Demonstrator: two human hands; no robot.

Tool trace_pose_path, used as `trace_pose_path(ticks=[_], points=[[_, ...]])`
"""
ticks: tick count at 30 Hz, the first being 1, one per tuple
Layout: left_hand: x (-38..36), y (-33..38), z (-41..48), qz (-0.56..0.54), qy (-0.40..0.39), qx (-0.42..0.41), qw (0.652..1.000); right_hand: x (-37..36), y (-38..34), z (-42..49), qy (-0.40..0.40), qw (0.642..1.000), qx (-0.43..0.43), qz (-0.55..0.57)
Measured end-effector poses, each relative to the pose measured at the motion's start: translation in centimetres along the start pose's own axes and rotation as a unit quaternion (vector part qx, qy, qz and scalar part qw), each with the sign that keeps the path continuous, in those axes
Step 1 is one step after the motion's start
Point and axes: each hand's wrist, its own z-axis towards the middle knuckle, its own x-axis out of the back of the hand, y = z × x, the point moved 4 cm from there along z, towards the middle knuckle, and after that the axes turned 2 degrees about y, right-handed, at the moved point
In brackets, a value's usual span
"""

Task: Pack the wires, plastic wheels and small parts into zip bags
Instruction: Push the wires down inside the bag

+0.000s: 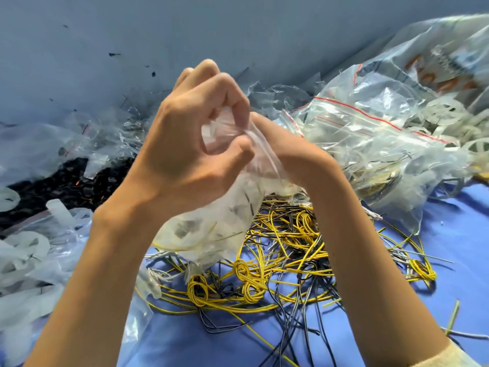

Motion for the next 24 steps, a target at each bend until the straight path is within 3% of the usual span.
trace_pose_path(ticks=[3, 5, 8, 10, 14, 17, 20, 24], points=[[-0.4, -0.8, -0.3, -0.007, -0.021, 0.038, 0.999, -0.3, 0.8, -1.1, -0.038, 0.995, -0.084, -0.025], [-0.9, -1.9, -0.7, -0.010, -0.070, 0.092, 0.993, -0.4, 1.4, -1.7, -0.116, 0.983, -0.121, -0.080], [-1.5, -2.6, -1.1, -0.002, -0.148, 0.116, 0.982, 0.1, 2.3, -2.1, -0.167, 0.972, -0.130, -0.099], [-1.6, -2.7, -1.1, 0.002, -0.158, 0.110, 0.981, 0.4, 2.3, -1.9, -0.163, 0.974, -0.136, -0.073], [-1.9, -2.5, -1.1, -0.028, -0.176, 0.129, 0.975, -1.4, 2.0, -2.2, -0.240, 0.957, -0.133, -0.096], [-1.8, -2.6, -1.4, -0.054, -0.193, 0.150, 0.968, -1.6, 2.7, -1.9, -0.223, 0.960, -0.162, -0.041], [-1.4, -3.2, -1.5, -0.076, -0.162, 0.174, 0.968, -1.3, 3.0, -1.8, -0.207, 0.967, -0.146, -0.036], [-0.9, -4.5, -1.4, -0.031, -0.087, 0.203, 0.975, 0.0, 1.8, -0.6, -0.055, 0.996, -0.063, -0.005]])
